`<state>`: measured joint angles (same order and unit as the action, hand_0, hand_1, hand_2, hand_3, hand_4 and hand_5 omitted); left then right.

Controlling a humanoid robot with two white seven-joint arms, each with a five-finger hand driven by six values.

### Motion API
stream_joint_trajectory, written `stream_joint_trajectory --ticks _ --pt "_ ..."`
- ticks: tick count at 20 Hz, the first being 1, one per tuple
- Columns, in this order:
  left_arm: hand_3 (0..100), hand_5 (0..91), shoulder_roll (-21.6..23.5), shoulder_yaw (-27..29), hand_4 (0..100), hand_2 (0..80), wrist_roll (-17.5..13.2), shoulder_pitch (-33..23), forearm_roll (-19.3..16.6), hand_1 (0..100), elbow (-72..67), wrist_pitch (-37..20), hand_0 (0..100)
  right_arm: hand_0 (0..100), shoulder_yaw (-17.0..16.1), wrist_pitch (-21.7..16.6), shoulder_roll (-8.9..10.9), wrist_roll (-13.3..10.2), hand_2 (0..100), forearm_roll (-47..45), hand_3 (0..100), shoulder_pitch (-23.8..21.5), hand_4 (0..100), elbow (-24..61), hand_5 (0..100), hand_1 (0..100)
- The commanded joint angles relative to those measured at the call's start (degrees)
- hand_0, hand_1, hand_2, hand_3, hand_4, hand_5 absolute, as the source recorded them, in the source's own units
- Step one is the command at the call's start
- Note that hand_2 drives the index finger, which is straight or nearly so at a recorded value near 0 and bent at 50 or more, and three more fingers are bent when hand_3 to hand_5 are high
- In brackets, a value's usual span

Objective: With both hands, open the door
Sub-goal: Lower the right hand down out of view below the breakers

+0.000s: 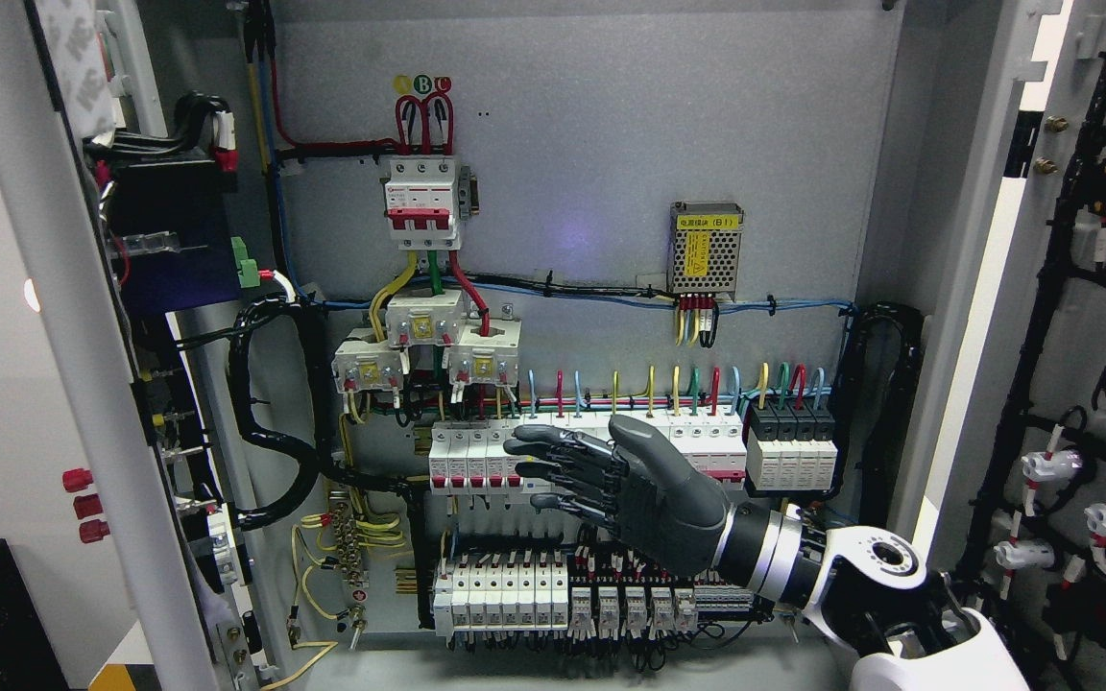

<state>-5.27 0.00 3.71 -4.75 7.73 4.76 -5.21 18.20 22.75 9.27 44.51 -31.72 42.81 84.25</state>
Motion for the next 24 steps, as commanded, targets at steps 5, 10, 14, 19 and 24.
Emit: stream_joint_trajectory --ticks 5,10,14,19,24 --pt "0 0.0 -0.01 -1.93 0 0.0 -0.02 0.0 0.0 0 -0.02 -0.06 0 19 9.3 0.02 0.66 0.05 0 -0.1 0 -4.49 0 7.94 0 0" --pt "0 0.0 -0.01 -1.93 0 0.0 -0.02 0.0 0.0 0 0.07 -0.06 0 19 12.55 0.02 0.49 0.05 0 -0.1 0 -6.34 0 9.08 0 0" --pt "0 0.0 -0.01 -1.93 0 0.0 -0.02 0.0 0.0 0 -0.02 0.03 0 19 14.05 0.19 0.31 0.05 0 -1.58 0 -6.86 0 9.44 0 0" --pt "0 0.0 -0.01 -1.93 0 0.0 -0.02 0.0 0.0 0 -0.02 -0.06 0 19 15.54 0.28 -0.3 -0.04 0 -2.38 0 -7.92 0 9.61 0 0" --pt "0 0.0 -0.01 -1.93 0 0.0 -0.02 0.0 0.0 0 -0.02 0.03 0 19 17.22 0.81 -1.18 -0.13 0 -2.64 0 -9.76 0 9.61 0 0"
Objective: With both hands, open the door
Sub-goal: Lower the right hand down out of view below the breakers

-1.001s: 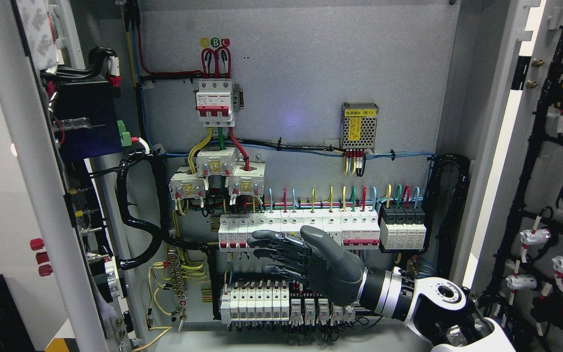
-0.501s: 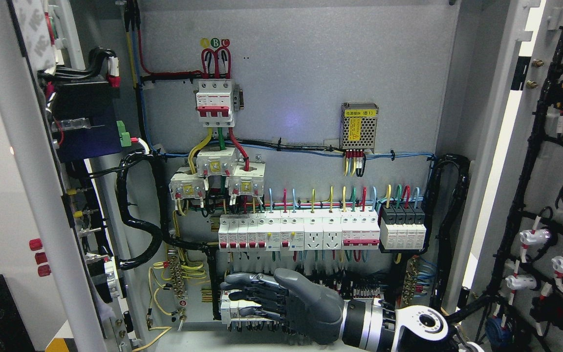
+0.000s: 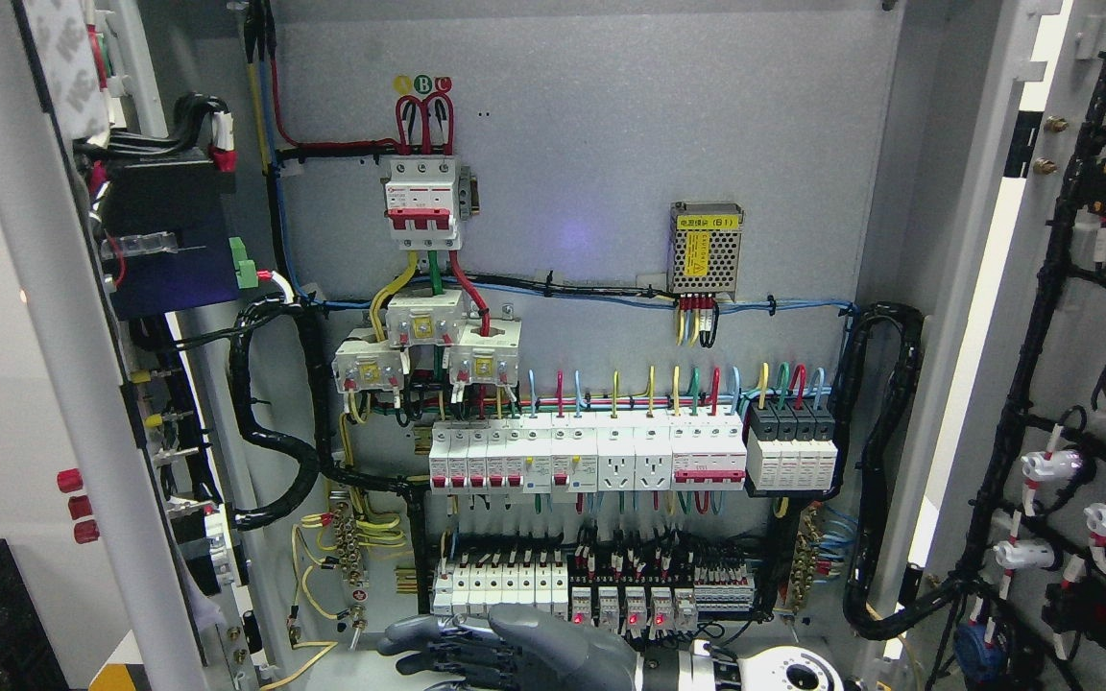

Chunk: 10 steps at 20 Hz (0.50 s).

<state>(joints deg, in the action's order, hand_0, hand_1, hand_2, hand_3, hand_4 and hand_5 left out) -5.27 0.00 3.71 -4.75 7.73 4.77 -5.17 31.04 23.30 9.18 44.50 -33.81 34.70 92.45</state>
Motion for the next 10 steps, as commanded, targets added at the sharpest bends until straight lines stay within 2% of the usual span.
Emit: stream_joint_trajectory --ticks 1,10 --pt "0 0.0 -0.01 -1.93 0 0.0 -0.02 0.0 0.0 0 -0.02 -0.01 0 19 4.38 0.25 -1.53 -0.12 0 -0.56 0 -1.74 0 1.41 0 0" --pt "0 0.0 0.08 -1.93 0 0.0 -0.02 0.0 0.0 0 0.07 -0.1 0 19 4.91 0.25 -5.4 -0.56 0 -0.65 0 -2.44 0 1.85 0 0"
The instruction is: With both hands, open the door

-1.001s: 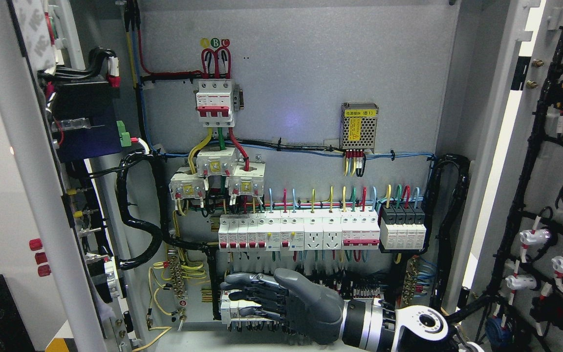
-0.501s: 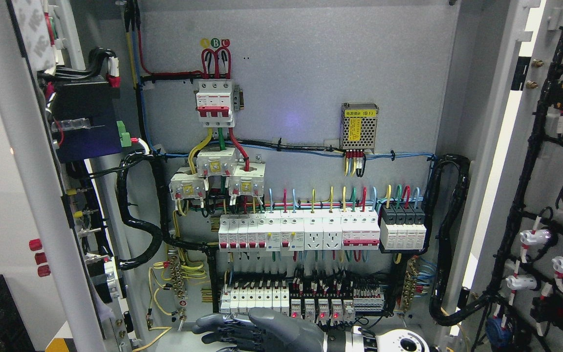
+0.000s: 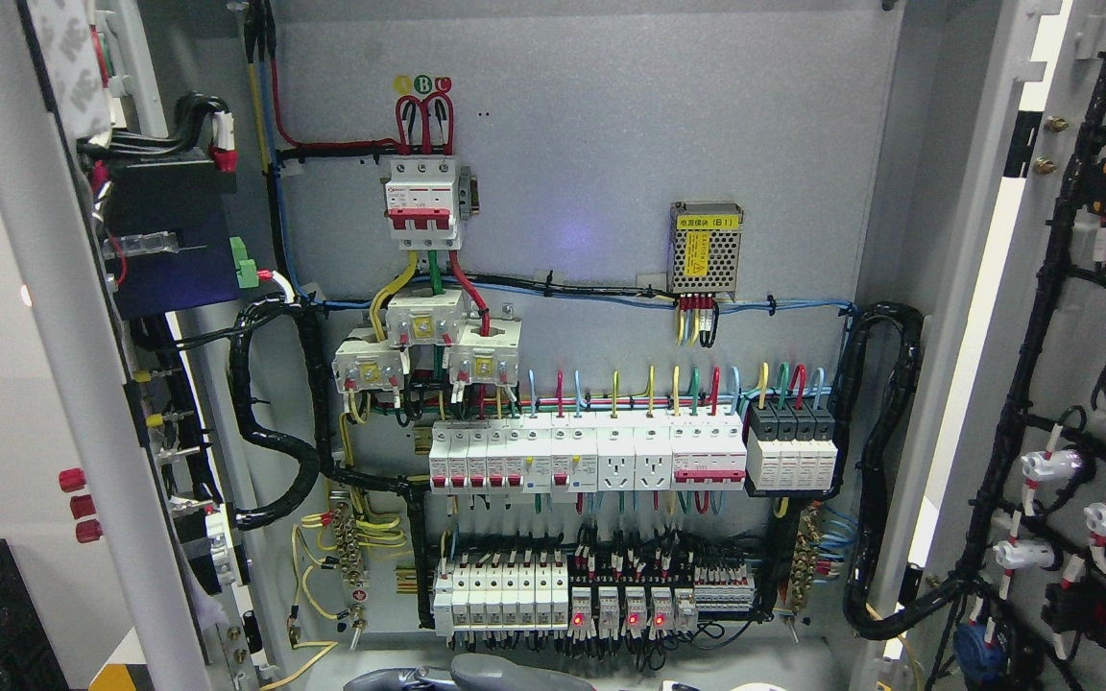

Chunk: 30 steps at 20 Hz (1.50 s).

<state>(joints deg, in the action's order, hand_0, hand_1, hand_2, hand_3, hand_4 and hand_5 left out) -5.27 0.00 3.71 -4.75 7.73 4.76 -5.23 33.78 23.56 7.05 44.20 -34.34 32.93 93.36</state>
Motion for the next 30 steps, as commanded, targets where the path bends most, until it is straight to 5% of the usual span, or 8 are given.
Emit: stream_joint_trajectory --ticks 1,14,26,30 --pt "0 0.0 0.08 -1.93 0 0.0 -0.11 -0.09 0.0 0 0.07 -0.04 0 19 2.34 0.0 -3.62 -0.26 0 -0.12 0 -0.67 0 0.94 0 0" --pt "0 0.0 2.19 -5.53 0 0.0 -0.11 -8.44 0.09 0 16.24 -0.04 0 19 3.04 -0.09 -6.34 -1.58 0 -0.03 0 -0.58 0 1.03 0 0" --pt "0 0.0 2.63 -6.24 0 0.0 -0.11 -10.11 0.18 0 17.82 -3.91 0 19 5.15 0.78 -12.76 -1.66 0 0.94 0 -0.58 0 0.5 0 0" --pt "0 0.0 3.95 -10.71 0 0.0 -0.02 -12.56 0.44 0 23.69 -3.82 0 19 5.33 1.23 -13.55 -1.66 0 1.03 0 -0.49 0 -0.46 0 0"
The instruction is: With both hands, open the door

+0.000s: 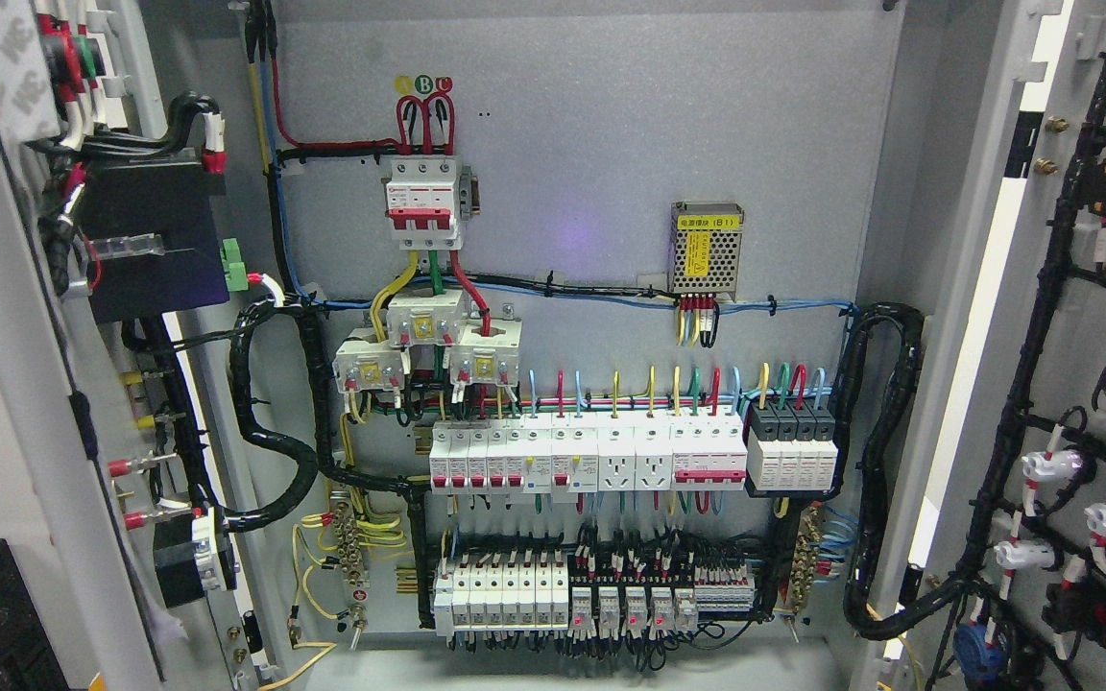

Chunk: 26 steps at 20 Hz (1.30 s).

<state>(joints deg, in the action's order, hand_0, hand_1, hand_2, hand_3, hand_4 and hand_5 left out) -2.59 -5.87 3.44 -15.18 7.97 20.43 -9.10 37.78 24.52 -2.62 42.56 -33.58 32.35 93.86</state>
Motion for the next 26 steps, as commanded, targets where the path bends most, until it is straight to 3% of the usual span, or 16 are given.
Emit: stream_joint_trajectory --ticks 1,7,18,22,26 --pt "0 0.0 1.45 -5.03 0 0.0 0.25 -2.3 0.21 0 9.18 0.13 0 19 1.68 0.27 -4.23 -0.02 0 0.27 0 0.17 0 -1.31 0 0" --pt "0 0.0 2.5 -7.92 0 0.0 0.25 -4.15 0.12 0 14.36 0.22 0 19 2.38 0.18 -5.82 -0.02 0 0.36 0 0.52 0 -4.65 0 0" --pt "0 0.0 7.51 -8.98 0 0.0 0.25 -6.96 0.21 0 33.52 1.62 0 19 2.92 -0.08 -5.82 -0.02 0 0.18 0 0.79 0 -5.27 0 0" --pt "0 0.0 10.32 -12.49 0 0.0 0.25 -11.08 0.12 0 40.72 1.11 0 19 -0.51 -0.08 -4.77 0.07 0 0.27 0 0.88 0 -5.36 0 0" --pt "0 0.0 11.99 -12.68 0 0.0 0.25 -14.52 0.12 0 49.51 0.92 0 19 -3.32 -0.26 1.29 0.07 0 0.09 0 0.88 0 -5.18 0 0"
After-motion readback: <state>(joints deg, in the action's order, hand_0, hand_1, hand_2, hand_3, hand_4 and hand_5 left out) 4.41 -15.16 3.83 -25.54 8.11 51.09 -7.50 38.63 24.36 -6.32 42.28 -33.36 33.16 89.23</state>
